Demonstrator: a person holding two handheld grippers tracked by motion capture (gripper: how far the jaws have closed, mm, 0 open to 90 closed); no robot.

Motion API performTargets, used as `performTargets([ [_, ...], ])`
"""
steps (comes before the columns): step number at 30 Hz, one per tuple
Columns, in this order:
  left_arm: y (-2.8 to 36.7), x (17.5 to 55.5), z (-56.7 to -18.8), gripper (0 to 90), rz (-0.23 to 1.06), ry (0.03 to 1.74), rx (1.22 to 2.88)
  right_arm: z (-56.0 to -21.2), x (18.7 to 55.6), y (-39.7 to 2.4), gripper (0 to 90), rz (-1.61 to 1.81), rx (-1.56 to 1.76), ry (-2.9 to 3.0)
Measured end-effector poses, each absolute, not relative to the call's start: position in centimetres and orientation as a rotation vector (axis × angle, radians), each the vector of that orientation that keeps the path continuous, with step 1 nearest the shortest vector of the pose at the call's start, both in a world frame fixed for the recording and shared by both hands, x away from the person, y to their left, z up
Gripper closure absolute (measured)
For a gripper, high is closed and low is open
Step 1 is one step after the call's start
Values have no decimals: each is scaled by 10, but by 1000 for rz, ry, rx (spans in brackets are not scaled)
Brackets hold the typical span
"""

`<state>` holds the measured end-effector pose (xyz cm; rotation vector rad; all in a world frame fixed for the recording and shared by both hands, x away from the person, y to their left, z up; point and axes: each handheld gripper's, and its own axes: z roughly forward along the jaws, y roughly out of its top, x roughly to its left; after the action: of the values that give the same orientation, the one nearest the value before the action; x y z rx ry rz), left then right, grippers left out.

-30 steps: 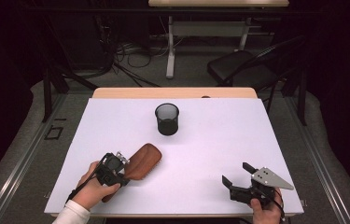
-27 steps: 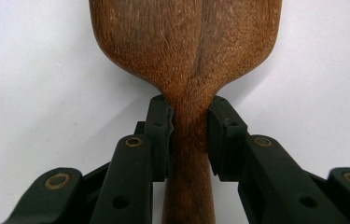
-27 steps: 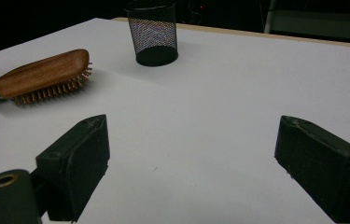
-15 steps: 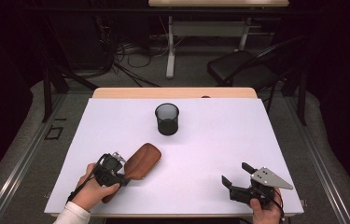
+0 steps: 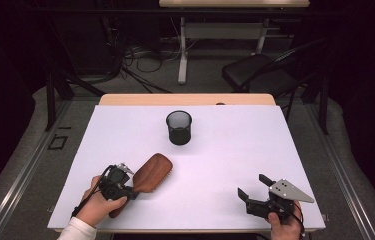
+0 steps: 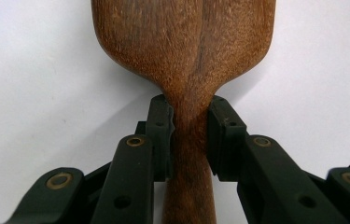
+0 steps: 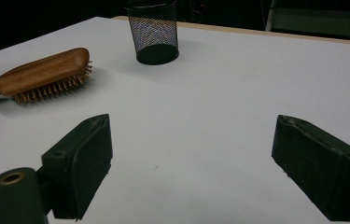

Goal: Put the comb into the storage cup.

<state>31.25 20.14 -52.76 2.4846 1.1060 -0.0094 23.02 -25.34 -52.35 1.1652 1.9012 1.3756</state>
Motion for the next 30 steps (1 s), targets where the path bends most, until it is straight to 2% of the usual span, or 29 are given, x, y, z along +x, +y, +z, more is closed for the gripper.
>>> performTargets([
  [30, 212, 312, -524, 728, -48, 1098, 2398, -524, 231, -254, 125, 1381, 1168, 1899],
])
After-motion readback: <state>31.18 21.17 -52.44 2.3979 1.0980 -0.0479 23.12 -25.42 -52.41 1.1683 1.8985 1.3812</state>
